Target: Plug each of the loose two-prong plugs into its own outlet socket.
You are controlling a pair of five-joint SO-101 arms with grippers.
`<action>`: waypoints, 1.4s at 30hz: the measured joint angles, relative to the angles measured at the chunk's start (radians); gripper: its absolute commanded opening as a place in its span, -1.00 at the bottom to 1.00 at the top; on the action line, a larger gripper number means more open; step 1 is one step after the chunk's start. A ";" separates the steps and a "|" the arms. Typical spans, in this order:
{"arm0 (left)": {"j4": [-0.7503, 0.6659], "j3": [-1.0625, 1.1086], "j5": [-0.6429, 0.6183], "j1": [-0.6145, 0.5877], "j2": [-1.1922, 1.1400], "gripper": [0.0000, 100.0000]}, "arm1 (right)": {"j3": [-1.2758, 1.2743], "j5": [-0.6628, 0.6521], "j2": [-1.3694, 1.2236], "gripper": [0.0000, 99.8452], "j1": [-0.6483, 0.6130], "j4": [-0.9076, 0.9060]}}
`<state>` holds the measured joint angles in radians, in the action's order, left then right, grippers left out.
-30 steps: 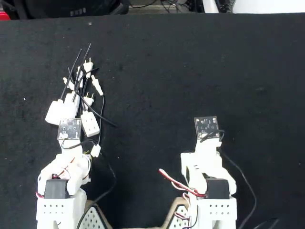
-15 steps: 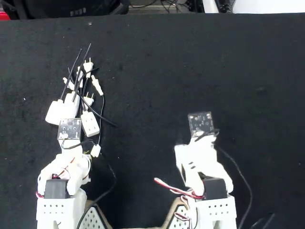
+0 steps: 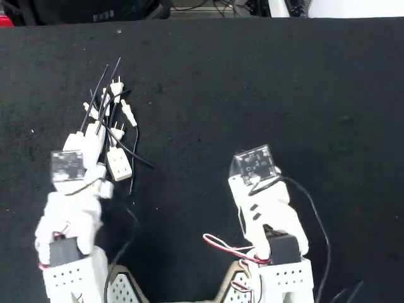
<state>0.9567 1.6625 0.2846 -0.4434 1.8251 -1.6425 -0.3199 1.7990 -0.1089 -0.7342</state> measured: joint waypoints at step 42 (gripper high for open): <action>0.305 -0.928 0.313 0.037 -1.430 -0.44 | 0.311 0.201 -0.620 -0.76 -0.140 0.000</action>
<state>1.2620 0.7342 0.5976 -0.4066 0.3951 -1.3311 -0.1189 1.1792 -0.2486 -0.7342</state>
